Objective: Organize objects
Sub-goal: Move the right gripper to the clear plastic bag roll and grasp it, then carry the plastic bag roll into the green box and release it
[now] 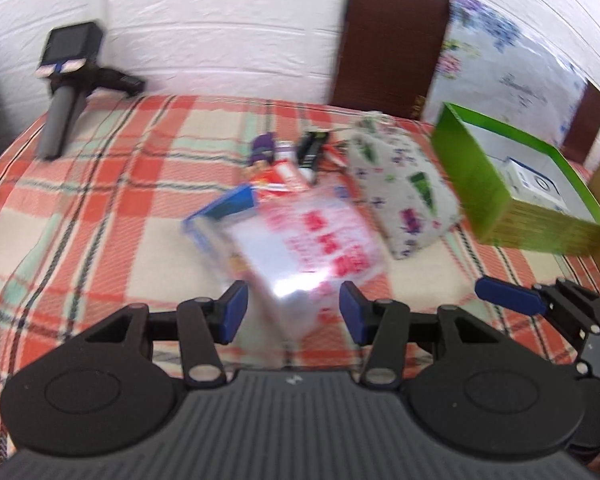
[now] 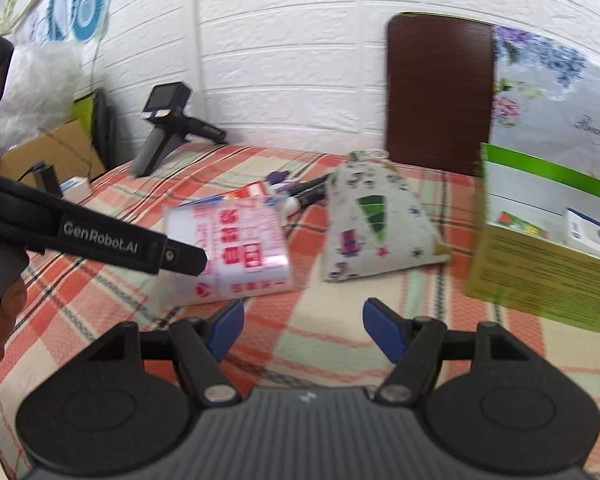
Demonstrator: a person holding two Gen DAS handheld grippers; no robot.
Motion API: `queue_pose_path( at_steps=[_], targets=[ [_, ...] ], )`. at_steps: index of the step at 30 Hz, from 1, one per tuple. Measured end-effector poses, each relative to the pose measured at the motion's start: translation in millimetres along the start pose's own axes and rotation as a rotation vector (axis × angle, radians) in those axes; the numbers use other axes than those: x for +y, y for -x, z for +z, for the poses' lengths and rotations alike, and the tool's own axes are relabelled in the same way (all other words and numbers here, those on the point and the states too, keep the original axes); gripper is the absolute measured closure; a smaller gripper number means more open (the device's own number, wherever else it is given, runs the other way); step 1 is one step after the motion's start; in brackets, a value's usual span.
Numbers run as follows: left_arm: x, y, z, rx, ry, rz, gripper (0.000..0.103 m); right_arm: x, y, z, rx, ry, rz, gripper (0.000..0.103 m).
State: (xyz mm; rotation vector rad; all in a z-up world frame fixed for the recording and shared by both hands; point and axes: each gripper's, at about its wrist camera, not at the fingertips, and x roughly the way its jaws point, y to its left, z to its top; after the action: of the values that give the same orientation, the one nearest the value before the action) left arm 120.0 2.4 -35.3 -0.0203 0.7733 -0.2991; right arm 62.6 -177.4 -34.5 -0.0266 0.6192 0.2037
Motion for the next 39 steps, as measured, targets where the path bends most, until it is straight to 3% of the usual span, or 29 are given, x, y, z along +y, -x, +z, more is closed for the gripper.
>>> queue_pose_path(
  at_steps=[6, 9, 12, 15, 18, 20, 23, 28, 34, 39],
  targets=[
    [38, -10, 12, 0.038, 0.147, -0.057, 0.050, 18, -17, 5, 0.000, 0.078, 0.034, 0.034],
    [39, -17, 15, 0.049, 0.172, -0.097, 0.042, 24, -31, 11, -0.002, 0.113, 0.060, 0.031],
    [31, -27, 14, 0.068, 0.143, -0.113, 0.042, 26, -49, 18, 0.002, 0.138, 0.089, 0.022],
    [29, -40, 11, 0.094, 0.135, -0.130, 0.038, 23, -70, 24, 0.021, 0.122, 0.168, 0.006],
    [31, -45, 8, 0.092, 0.145, -0.167, 0.048, 17, -92, 25, 0.081, 0.058, 0.256, 0.004],
    [29, -42, 8, 0.096, 0.135, -0.164, 0.051, 18, -89, 24, 0.072, 0.038, 0.262, 0.012],
    [27, -34, 3, 0.117, 0.140, -0.177, 0.051, 22, -74, 18, 0.051, 0.049, 0.242, 0.020],
    [3, -12, -6, 0.093, 0.095, -0.202, 0.051, 17, -37, 0, 0.008, 0.028, 0.205, 0.022],
    [-54, 1, 33, -0.018, -0.022, -0.273, 0.051, -17, 5, 17, -0.160, 0.026, 0.079, 0.022],
    [-124, -22, 65, -0.037, -0.148, -0.353, 0.051, -78, 21, 28, -0.229, -0.047, -0.054, 0.022]
  ],
)
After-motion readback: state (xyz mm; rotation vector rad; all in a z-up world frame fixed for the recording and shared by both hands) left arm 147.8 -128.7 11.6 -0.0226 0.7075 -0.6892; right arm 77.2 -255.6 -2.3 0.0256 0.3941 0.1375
